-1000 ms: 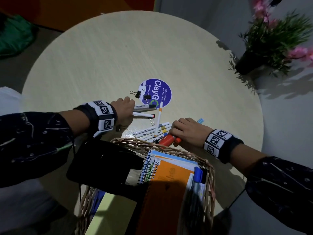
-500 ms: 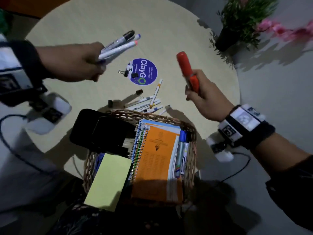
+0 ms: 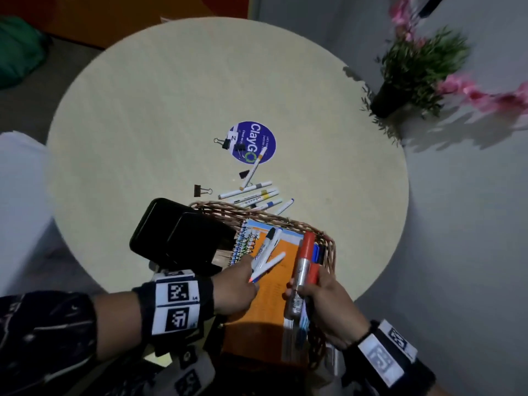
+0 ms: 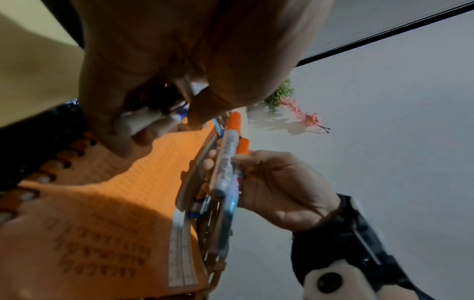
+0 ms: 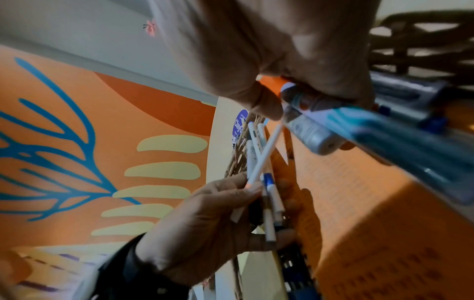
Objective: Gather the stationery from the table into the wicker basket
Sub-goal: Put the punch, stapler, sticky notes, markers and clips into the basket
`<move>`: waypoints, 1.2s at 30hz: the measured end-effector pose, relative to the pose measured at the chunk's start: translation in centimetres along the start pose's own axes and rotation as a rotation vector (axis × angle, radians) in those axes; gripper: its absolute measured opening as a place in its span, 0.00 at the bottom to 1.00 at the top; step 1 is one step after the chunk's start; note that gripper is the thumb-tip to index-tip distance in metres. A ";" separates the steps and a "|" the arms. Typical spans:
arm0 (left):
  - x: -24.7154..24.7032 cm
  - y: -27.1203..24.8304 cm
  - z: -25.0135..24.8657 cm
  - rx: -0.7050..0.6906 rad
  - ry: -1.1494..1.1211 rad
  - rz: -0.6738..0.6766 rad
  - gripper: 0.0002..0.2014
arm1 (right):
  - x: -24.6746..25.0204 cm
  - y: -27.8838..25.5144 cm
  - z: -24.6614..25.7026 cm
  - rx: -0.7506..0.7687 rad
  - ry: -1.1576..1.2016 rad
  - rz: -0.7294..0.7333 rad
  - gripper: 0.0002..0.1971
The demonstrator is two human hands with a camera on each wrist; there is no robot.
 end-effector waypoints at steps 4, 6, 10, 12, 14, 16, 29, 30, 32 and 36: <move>0.4 -1.1 -0.5 -0.074 0.077 0.054 0.30 | -0.1 0.0 0.3 -0.010 -0.007 0.020 0.18; 1.2 -2.3 -1.1 -0.165 0.102 0.063 0.37 | -0.1 0.0 1.1 0.014 -0.030 0.032 0.19; 7.2 -8.1 -5.0 -0.454 0.348 -0.196 0.32 | -0.6 -1.0 6.2 0.335 -0.534 0.208 0.16; 12.5 -10.5 -6.2 -0.579 0.536 -0.460 0.32 | -0.6 -1.0 10.5 0.648 -0.913 0.204 0.17; 18.2 -10.4 -6.0 -0.623 0.738 -0.716 0.27 | -1.1 0.0 14.4 0.945 -1.288 0.131 0.20; 22.7 -8.0 -5.4 -0.540 0.923 -0.804 0.18 | -2.4 2.6 16.5 1.131 -1.581 0.122 0.19; 21.2 12.5 -5.5 -0.163 0.872 -0.448 0.28 | -8.9 14.4 10.2 1.344 -1.890 0.651 0.13; 20.7 12.7 -5.8 -0.161 0.891 -0.427 0.31 | -9.3 14.5 10.1 1.379 -1.880 0.638 0.14; 19.4 13.4 -6.1 -0.188 0.967 -0.388 0.30 | -10.2 14.6 9.9 1.435 -1.887 0.638 0.14; 17.9 14.3 -5.4 -0.209 1.091 -0.341 0.19 | -11.1 15.1 9.5 1.491 -1.847 0.662 0.14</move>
Point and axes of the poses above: each hand's wrist, its own y-axis towards the middle knuckle, its own x-axis out of the back of the hand, z = x × y, the point moved 7 cm from there along y, towards the middle knuckle, and after that the axes turned 12 degrees about y, right-handed, at the moved point
